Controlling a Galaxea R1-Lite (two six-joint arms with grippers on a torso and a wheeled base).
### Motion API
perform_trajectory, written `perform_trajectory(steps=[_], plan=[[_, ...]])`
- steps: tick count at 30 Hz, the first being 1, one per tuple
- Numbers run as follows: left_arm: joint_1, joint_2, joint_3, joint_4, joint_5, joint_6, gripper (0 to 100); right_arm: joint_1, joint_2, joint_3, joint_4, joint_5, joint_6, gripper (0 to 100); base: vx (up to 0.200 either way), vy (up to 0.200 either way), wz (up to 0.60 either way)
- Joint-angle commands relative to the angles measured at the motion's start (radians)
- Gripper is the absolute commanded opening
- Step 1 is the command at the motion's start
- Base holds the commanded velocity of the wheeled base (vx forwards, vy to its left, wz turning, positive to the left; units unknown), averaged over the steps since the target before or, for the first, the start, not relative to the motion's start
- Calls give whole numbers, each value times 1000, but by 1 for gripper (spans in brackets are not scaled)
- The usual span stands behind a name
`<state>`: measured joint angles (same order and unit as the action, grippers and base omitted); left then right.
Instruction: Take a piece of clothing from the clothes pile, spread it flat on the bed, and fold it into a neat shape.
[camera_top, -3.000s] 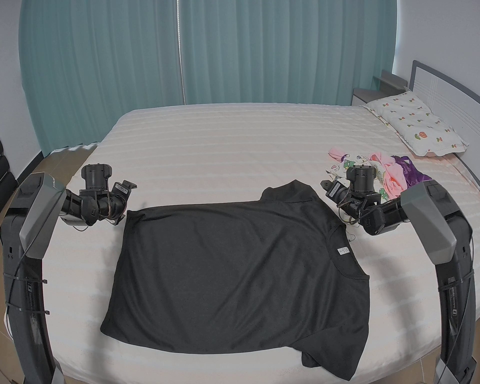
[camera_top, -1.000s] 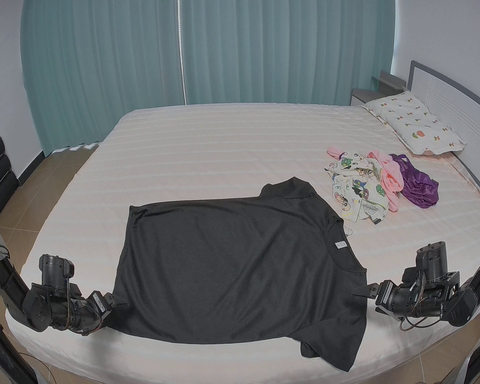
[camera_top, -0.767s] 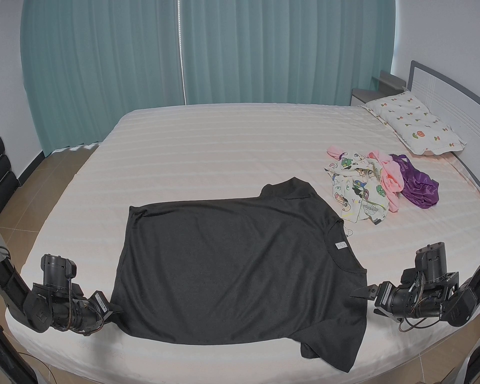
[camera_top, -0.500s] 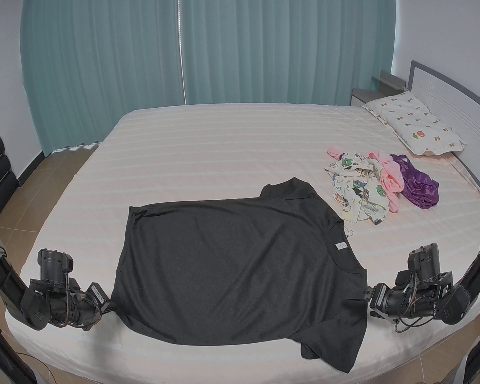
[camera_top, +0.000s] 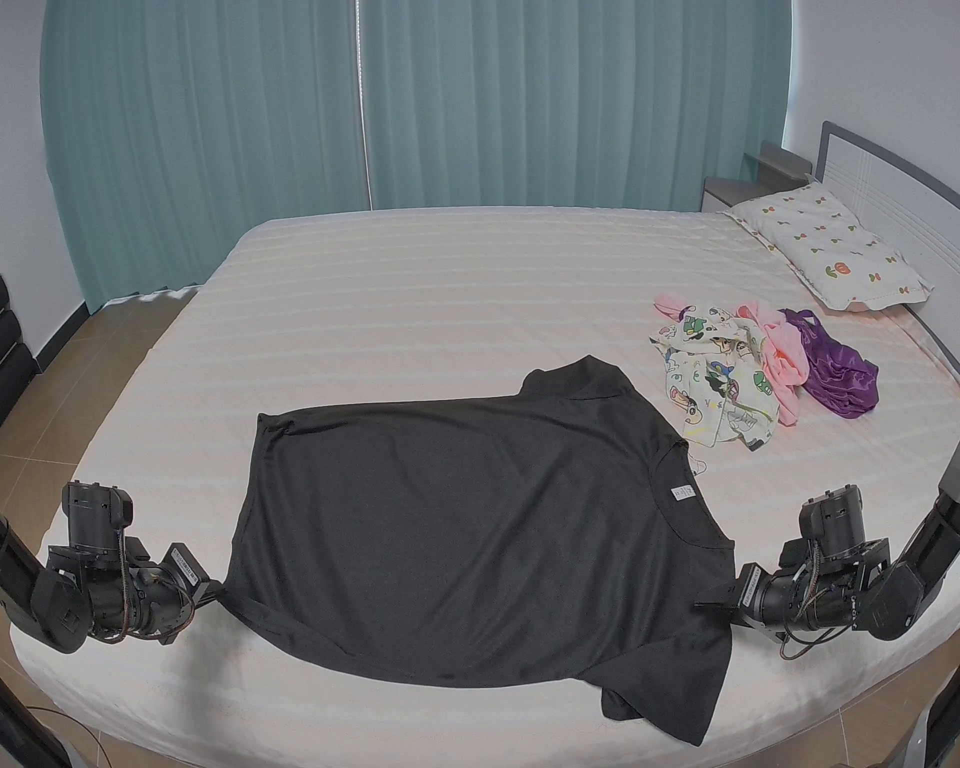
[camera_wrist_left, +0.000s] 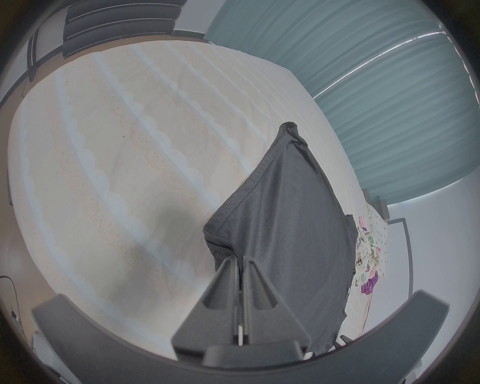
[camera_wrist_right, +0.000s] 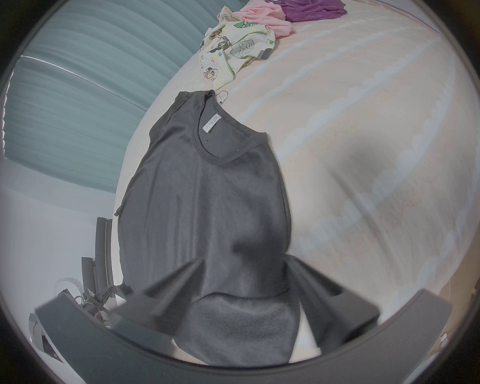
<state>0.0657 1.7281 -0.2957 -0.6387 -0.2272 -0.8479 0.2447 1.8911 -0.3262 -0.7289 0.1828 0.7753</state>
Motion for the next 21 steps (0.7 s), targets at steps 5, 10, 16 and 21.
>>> perform_trajectory(steps=[5, 10, 16, 21], plan=[[9, -1, -5, -1, -1, 0, 0, -45, 17, -134, -15, 3, 4, 0, 0, 0, 0], [12, 1, -14, -2, -3, -26, 0, -54, 56, -220, -38, 1, -7, 0, 0, 0, 0], [12, 4, -11, -15, -7, -28, 0, -51, 126, -267, -116, 1, -16, 0, 0, 0, 0], [12, 5, -11, -15, -11, -28, 0, -50, 186, -257, -159, 1, -36, 100, 0, 0, 0]])
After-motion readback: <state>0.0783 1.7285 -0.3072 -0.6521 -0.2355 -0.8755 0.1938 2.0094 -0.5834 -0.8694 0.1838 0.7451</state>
